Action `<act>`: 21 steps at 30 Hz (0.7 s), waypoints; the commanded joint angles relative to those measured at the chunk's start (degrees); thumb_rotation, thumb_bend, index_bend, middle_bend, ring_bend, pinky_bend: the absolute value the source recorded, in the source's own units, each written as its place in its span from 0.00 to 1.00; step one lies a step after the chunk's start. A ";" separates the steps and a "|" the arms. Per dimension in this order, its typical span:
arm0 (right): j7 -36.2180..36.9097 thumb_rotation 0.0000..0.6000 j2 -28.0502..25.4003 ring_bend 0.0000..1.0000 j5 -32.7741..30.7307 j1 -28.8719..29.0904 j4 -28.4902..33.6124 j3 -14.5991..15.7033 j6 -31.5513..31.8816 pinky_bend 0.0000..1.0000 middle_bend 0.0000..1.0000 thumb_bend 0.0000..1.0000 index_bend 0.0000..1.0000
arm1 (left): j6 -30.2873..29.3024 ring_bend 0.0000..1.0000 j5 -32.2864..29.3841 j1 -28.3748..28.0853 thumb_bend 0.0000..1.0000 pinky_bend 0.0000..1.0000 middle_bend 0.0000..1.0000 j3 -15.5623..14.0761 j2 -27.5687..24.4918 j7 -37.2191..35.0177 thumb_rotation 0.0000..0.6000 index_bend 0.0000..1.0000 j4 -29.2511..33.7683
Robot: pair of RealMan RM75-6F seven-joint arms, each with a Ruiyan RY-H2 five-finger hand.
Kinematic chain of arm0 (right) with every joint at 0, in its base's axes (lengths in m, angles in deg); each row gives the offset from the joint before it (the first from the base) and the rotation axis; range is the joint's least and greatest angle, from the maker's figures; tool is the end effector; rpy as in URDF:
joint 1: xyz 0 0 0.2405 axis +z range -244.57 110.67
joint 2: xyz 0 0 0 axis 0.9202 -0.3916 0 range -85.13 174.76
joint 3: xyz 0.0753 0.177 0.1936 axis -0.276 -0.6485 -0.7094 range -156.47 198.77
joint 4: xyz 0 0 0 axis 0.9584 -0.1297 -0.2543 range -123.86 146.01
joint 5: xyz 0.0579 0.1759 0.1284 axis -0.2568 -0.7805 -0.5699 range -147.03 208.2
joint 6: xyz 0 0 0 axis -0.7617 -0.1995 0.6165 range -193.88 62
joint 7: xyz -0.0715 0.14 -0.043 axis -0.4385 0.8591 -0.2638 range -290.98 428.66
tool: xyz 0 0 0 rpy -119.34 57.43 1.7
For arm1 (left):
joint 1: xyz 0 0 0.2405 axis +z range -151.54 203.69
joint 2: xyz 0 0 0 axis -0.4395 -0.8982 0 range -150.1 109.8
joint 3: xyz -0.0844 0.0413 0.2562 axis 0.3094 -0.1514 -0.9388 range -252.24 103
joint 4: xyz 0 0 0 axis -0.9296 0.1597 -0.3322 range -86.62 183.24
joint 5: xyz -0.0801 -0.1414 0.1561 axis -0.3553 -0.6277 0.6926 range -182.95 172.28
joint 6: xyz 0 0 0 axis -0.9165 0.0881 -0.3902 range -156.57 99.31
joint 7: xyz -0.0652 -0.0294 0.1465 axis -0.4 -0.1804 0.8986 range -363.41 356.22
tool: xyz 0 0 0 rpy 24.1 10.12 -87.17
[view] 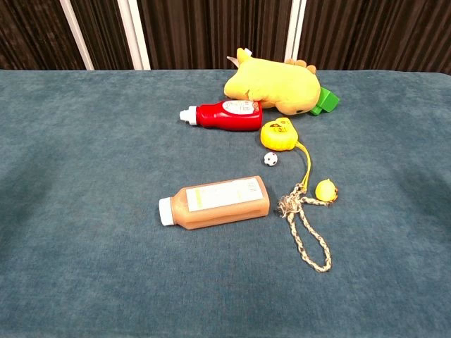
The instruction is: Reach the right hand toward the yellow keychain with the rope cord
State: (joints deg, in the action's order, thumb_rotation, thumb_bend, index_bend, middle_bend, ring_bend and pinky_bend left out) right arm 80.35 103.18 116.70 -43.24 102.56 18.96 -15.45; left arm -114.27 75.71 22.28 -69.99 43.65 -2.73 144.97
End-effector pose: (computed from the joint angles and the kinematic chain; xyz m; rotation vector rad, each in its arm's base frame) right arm -0.3129 -0.2881 0.1077 1.8160 -1.1887 0.6869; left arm -0.3295 0.2016 0.1578 -1.2665 -0.9640 -0.9185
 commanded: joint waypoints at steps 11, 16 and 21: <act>-14.24 1.00 12.96 0.07 -20.20 16.43 -3.66 -5.87 -14.96 0.15 0.12 0.19 0.26 | 1.31 0.00 -1.35 -0.42 0.43 0.00 0.00 0.23 -0.19 0.22 1.00 0.19 0.10; -17.01 1.00 15.40 0.07 -23.82 18.01 -4.02 -5.97 -14.34 0.15 0.12 0.19 0.30 | 1.64 0.00 -1.71 -0.55 0.43 0.00 0.00 0.29 -0.22 0.46 1.00 0.19 0.32; -19.23 1.00 17.87 0.07 -27.10 19.49 -4.53 -5.75 -13.68 0.15 0.12 0.19 0.34 | 1.67 0.00 -1.97 -0.59 0.43 0.00 0.00 0.40 -0.21 0.62 1.00 0.19 0.45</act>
State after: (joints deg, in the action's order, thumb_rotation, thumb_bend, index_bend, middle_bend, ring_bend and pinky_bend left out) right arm 61.61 120.43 90.22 -24.21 98.34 13.18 -29.40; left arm -112.60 73.74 21.70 -69.60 43.44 -2.13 145.41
